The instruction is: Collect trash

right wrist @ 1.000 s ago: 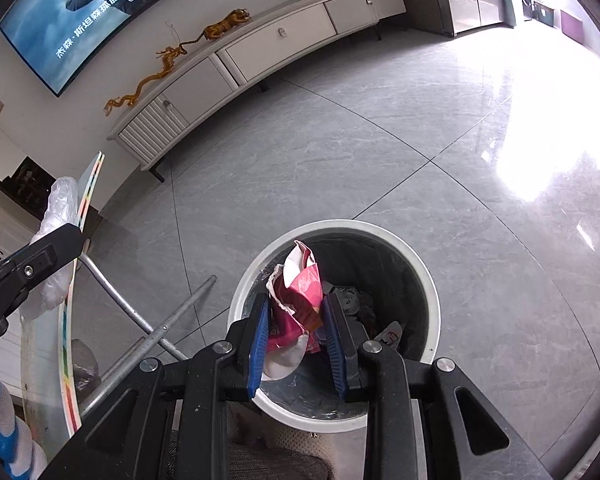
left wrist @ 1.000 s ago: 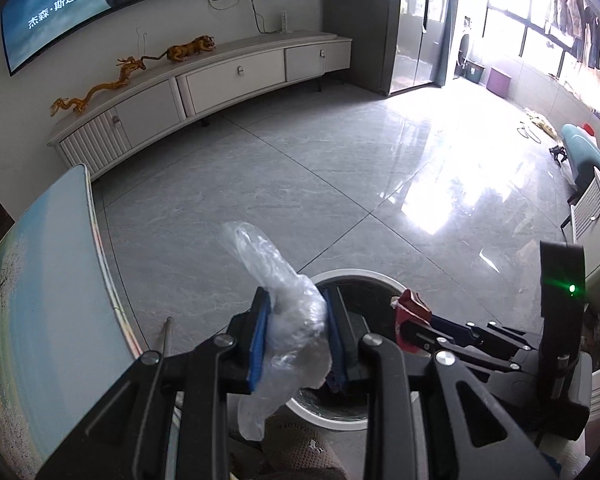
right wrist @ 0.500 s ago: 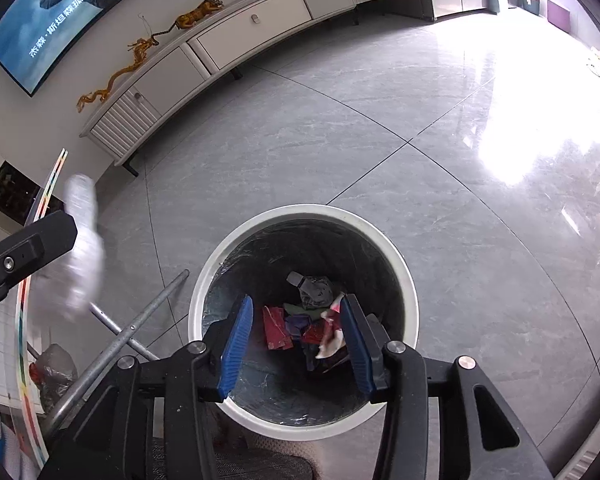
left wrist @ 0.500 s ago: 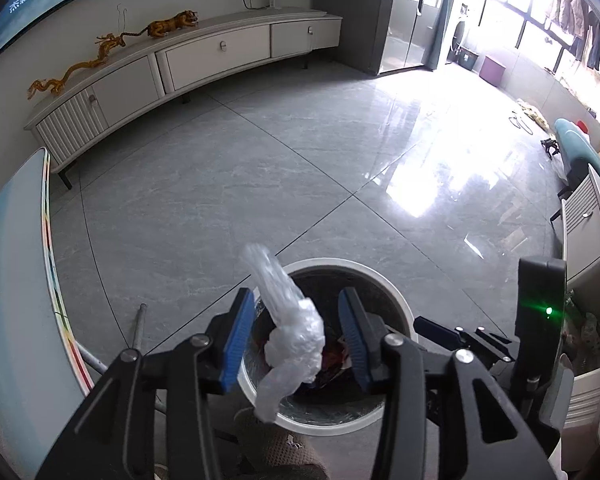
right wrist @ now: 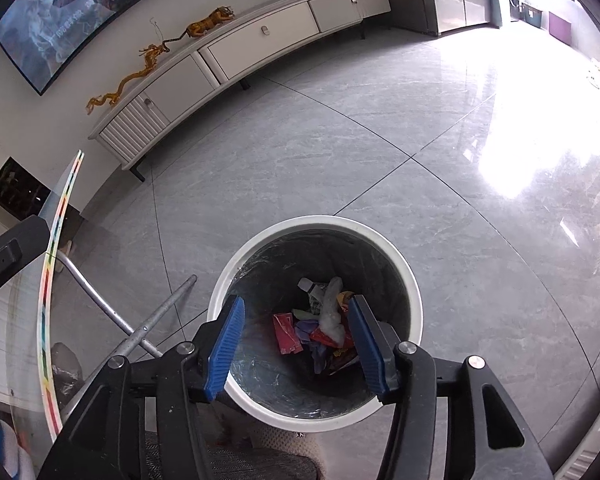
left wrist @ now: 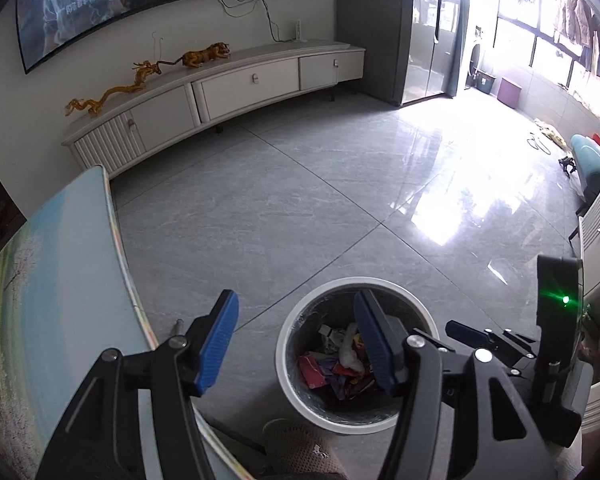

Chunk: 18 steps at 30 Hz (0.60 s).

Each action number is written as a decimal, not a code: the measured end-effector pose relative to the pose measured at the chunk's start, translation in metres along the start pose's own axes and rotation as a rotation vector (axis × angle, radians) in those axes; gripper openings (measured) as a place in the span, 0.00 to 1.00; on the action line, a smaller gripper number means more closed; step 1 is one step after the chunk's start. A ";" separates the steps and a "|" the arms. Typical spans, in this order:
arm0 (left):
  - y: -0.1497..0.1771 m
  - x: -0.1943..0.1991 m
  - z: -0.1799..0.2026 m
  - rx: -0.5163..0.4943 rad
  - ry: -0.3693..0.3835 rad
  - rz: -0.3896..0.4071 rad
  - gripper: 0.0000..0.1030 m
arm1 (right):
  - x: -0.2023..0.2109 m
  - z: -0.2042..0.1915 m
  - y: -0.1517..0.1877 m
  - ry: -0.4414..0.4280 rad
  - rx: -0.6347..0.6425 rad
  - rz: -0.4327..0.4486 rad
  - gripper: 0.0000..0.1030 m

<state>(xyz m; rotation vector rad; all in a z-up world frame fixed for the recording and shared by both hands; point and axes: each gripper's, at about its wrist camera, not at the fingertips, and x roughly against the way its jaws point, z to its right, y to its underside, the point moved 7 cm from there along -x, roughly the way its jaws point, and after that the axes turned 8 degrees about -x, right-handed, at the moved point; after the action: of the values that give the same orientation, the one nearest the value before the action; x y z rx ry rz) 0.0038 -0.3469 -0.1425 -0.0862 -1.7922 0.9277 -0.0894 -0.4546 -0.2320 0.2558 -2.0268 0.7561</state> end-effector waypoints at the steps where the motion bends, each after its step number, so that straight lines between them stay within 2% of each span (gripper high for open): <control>1: 0.002 0.007 -0.006 0.005 -0.017 0.011 0.57 | 0.003 -0.005 0.001 -0.004 0.010 0.006 0.51; 9: 0.019 0.062 -0.059 0.068 -0.129 0.087 0.57 | 0.028 -0.057 0.009 -0.051 0.117 0.048 0.56; 18: 0.061 0.110 -0.121 0.154 -0.242 0.127 0.59 | 0.053 -0.119 0.035 -0.109 0.247 0.097 0.62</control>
<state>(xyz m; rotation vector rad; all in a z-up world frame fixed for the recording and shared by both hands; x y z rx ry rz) 0.0345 -0.1872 -0.0794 0.0115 -1.9471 1.2060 -0.0509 -0.3494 -0.1571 0.3486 -2.0580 1.0766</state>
